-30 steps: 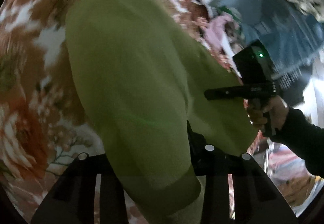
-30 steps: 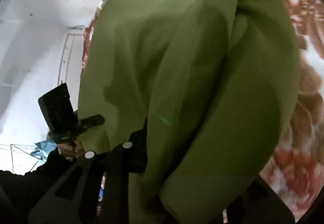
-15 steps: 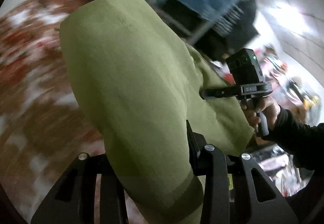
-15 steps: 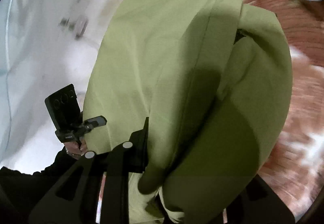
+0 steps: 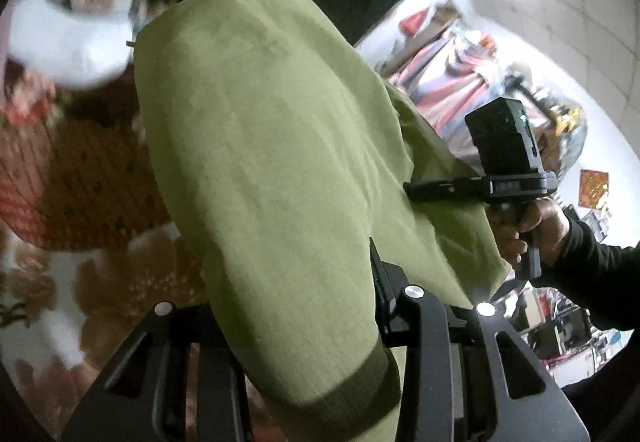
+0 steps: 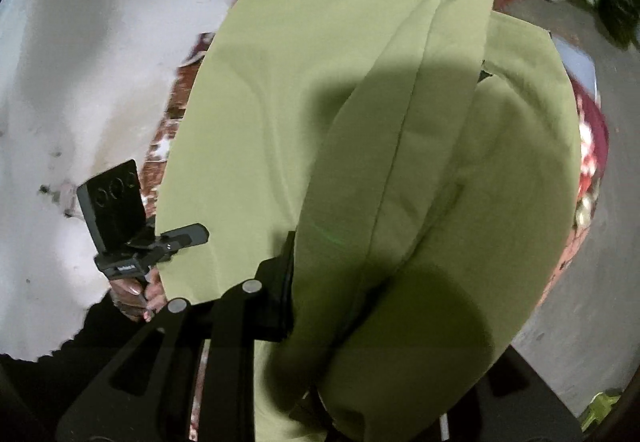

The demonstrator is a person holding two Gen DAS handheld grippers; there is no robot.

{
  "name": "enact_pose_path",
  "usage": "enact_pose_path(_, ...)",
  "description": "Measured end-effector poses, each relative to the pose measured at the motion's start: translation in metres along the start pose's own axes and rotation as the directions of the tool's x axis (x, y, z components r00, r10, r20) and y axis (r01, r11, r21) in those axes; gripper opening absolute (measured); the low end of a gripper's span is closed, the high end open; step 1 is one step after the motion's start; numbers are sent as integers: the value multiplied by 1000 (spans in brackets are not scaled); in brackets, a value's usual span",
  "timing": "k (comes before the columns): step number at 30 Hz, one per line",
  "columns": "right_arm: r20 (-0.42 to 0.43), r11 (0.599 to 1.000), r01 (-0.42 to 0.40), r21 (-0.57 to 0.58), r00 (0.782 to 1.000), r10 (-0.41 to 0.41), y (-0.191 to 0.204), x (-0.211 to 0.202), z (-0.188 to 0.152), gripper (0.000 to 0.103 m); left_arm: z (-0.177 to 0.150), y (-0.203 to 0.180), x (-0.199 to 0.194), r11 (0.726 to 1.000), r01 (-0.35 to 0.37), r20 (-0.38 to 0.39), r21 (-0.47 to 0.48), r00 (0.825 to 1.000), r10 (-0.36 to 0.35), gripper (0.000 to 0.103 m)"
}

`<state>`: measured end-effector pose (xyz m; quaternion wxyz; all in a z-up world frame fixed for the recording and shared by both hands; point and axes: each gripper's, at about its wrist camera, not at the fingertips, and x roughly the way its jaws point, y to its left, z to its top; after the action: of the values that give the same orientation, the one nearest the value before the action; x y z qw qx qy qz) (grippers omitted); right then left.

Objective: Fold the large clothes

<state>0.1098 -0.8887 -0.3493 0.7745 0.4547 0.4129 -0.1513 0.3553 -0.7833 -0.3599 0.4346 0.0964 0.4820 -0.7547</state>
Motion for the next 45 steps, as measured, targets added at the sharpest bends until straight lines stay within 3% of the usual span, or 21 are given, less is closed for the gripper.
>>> enact_pose_path(3,-106,999,20,50,994,-15,-53,77,-22,24,-30,57,67,994,-84,-152,-66,986,73,37)
enact_pose_path(4,-120,999,33,33,992,-29,-61,95,-30,31,-46,73,88,990,-124,-202,-73,973,107,40)
enact_pose_path(5,-108,1000,20,20,994,-17,-62,100,-34,37,-54,84,95,988,-124,-197,-92,975,104,44)
enact_pose_path(7,-104,999,-6,45,995,10,-64,101,-32,40,-60,98,91,983,-68,-161,-172,986,40,45)
enact_pose_path(9,-115,1000,13,24,993,-11,-50,103,-37,42,-58,94,92,986,-77,-168,-148,984,52,49)
enact_pose_path(11,-121,998,55,6,991,-54,-65,95,-38,62,-55,93,91,988,-83,-198,-127,979,57,60)
enact_pose_path(14,-117,996,83,30,990,-79,-96,71,-31,78,-45,88,82,989,-131,-228,-71,967,112,80)
enact_pose_path(17,-98,992,125,32,988,-122,-110,47,-44,83,-48,80,61,975,-220,-229,-9,950,212,90)
enact_pose_path(20,-86,979,205,3,975,-204,-120,28,-53,85,-45,67,43,943,-326,-195,58,923,331,92)
enact_pose_path(23,-71,944,328,-44,941,-331,-94,16,-61,85,-45,43,33,873,-468,-134,134,865,484,97)
enact_pose_path(24,-30,936,340,-89,938,-344,-75,5,-62,85,-44,30,30,858,-492,-105,149,855,508,97)
enact_pose_path(27,81,937,324,-129,945,-316,-27,-10,-63,90,-53,-4,18,864,-486,-10,129,871,492,97)
enact_pose_path(29,81,932,333,-141,942,-325,-14,2,-70,93,-57,-23,30,866,-484,16,123,874,486,97)
enact_pose_path(31,67,909,378,-174,926,-372,-9,30,-82,93,-64,-28,56,834,-533,-9,145,842,540,97)
enact_pose_path(33,46,880,427,-208,903,-427,-21,51,-102,91,-79,-24,67,822,-544,-49,169,828,558,97)
enact_pose_path(36,65,852,472,-227,880,-470,-49,45,-131,89,-106,-7,78,788,-590,-127,176,780,613,99)
enact_pose_path(37,49,850,480,-216,875,-481,-58,45,-139,89,-112,-3,78,784,-595,-145,179,772,619,99)
enact_pose_path(40,2,865,478,-151,875,-484,-80,28,-152,89,-125,2,62,792,-594,-160,142,776,610,99)
enact_pose_path(42,22,851,504,-146,862,-507,-75,6,-144,89,-119,-7,50,761,-632,-153,144,746,648,97)
enact_pose_path(43,47,854,499,-146,866,-498,-70,-6,-137,89,-114,-12,45,753,-641,-139,145,741,657,97)
enact_pose_path(45,126,866,474,-158,879,-459,-50,-29,-110,90,-93,-28,31,762,-637,-88,115,757,647,97)
